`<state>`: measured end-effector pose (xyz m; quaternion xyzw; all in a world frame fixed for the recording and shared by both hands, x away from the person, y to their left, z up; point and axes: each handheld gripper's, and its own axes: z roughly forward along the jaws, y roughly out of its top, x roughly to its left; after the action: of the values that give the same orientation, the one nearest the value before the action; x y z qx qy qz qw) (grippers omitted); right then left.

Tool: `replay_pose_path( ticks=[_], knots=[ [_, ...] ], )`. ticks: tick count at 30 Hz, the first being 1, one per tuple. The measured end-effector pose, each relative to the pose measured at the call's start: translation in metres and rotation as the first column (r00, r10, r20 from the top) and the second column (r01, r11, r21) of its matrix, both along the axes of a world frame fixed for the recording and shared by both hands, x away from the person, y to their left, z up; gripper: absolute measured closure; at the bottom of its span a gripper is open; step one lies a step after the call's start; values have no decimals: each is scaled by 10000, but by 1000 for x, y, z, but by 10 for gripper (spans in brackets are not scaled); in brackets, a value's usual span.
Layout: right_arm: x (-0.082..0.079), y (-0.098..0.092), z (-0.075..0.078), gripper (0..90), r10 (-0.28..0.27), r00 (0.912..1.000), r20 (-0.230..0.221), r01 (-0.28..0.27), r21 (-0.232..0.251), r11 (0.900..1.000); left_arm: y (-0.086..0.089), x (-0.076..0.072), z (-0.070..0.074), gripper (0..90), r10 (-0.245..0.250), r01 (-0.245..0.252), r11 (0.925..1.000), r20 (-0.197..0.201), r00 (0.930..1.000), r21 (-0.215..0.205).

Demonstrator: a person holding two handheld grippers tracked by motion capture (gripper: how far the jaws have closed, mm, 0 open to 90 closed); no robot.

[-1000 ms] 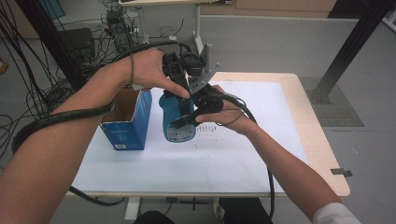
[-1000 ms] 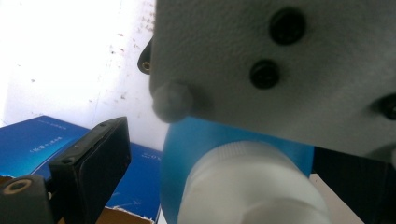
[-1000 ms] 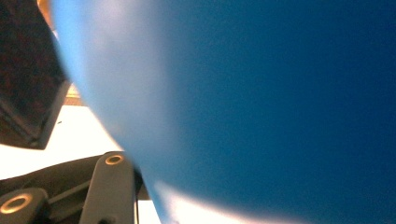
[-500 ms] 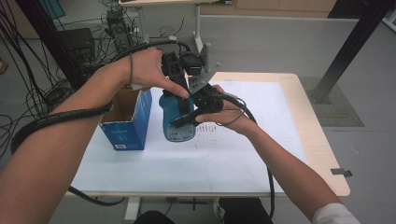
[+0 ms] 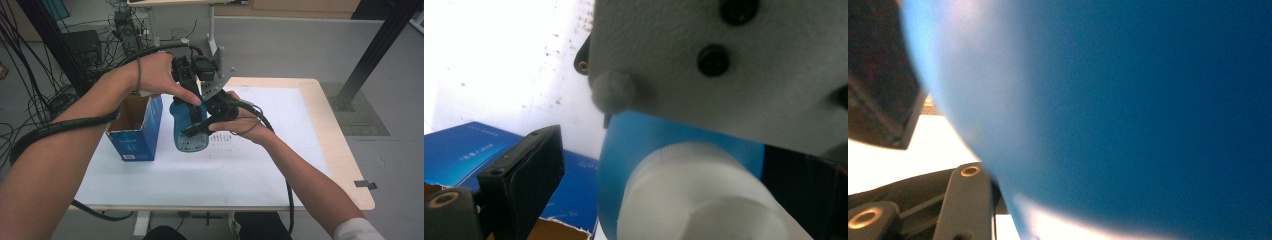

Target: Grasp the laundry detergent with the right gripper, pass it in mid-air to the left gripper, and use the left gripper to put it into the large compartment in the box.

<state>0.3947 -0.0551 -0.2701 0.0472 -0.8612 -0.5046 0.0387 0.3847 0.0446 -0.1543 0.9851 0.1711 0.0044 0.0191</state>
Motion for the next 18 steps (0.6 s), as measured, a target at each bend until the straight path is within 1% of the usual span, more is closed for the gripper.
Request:
replay_pose_path(
  ticks=[1, 9, 18],
  knots=[
    [0, 0, 0, 438, -7, 10000, -11, 7, 25, 10000, 0, 0, 0, 72, 1, -1, 10000, -23, 10000, 73],
    [0, 0, 1, 438, 4, 10000, -35, -3, 34, 10000, 0, 0, 0, 71, -10, 10, 10000, 19, 10000, -8],
    [-1, -1, 1, 438, -1, 10000, -39, 1, 38, 10000, -1, 0, -2, 72, 0, 0, 9999, -29, 10000, 109]
  ],
)
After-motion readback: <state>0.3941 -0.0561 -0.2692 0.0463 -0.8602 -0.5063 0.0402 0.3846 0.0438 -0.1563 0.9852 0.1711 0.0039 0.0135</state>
